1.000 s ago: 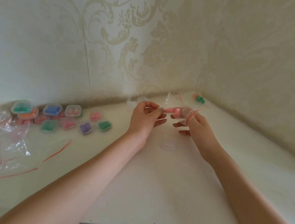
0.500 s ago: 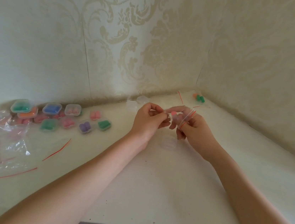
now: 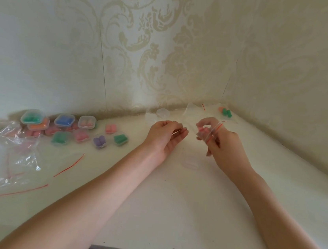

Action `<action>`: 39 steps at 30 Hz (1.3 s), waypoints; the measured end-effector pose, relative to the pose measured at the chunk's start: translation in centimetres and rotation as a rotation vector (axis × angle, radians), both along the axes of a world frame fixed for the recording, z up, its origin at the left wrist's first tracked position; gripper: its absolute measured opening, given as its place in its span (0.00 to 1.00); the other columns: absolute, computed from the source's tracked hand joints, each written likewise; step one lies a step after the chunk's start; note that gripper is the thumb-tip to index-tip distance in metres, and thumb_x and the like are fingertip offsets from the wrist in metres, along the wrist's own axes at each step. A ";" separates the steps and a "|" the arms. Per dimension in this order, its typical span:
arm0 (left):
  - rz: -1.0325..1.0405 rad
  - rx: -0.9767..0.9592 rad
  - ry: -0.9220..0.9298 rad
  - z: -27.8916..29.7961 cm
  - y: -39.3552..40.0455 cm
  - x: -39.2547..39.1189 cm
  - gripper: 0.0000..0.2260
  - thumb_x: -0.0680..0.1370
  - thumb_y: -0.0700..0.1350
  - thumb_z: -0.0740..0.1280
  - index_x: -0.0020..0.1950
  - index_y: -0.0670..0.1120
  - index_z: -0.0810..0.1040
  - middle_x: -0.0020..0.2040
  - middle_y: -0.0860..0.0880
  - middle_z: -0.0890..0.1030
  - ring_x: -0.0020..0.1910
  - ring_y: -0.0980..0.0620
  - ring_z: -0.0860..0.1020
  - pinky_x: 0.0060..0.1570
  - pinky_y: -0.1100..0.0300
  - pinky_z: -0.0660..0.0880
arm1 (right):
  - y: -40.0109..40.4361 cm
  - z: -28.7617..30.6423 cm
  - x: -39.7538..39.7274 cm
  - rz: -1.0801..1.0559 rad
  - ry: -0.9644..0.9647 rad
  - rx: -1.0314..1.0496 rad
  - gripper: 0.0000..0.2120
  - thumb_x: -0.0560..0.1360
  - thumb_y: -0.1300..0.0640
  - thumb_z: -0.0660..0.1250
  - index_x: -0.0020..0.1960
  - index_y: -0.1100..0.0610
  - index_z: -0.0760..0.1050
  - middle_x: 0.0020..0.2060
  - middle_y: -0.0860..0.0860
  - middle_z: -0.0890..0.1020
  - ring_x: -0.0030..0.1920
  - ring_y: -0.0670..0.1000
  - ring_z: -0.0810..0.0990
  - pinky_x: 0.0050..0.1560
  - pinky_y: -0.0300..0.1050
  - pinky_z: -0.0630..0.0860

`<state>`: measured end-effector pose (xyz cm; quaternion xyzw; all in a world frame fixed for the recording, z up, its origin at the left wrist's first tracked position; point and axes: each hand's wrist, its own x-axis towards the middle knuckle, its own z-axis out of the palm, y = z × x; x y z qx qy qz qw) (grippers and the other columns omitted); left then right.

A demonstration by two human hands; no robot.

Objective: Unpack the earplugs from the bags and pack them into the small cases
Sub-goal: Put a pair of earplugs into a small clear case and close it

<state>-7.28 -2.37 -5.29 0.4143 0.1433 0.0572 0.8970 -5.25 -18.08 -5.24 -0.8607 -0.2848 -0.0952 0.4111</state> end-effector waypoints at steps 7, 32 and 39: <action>0.083 0.015 0.004 -0.3 0.0 0.1 0.10 0.76 0.28 0.63 0.45 0.41 0.67 0.36 0.42 0.74 0.34 0.50 0.77 0.36 0.63 0.81 | 1.0 -0.1 -0.5 -0.030 0.139 0.151 0.08 0.80 0.64 0.55 0.47 0.57 0.71 0.42 0.52 0.82 0.24 0.56 0.79 0.26 0.51 0.77; 0.554 0.488 0.008 -1.3 -0.1 -0.4 0.12 0.75 0.32 0.59 0.38 0.47 0.63 0.38 0.48 0.72 0.33 0.51 0.80 0.34 0.68 0.70 | 1.5 0.7 -0.6 0.112 0.074 0.019 0.11 0.75 0.63 0.67 0.37 0.51 0.77 0.40 0.28 0.77 0.65 0.29 0.61 0.64 0.38 0.62; 0.447 0.369 0.025 -0.9 0.5 0.2 0.08 0.77 0.34 0.60 0.42 0.45 0.65 0.38 0.46 0.72 0.28 0.57 0.77 0.41 0.56 0.80 | 1.9 0.3 -0.7 0.052 -0.081 0.005 0.11 0.72 0.64 0.70 0.37 0.49 0.80 0.54 0.32 0.74 0.66 0.37 0.65 0.61 0.24 0.57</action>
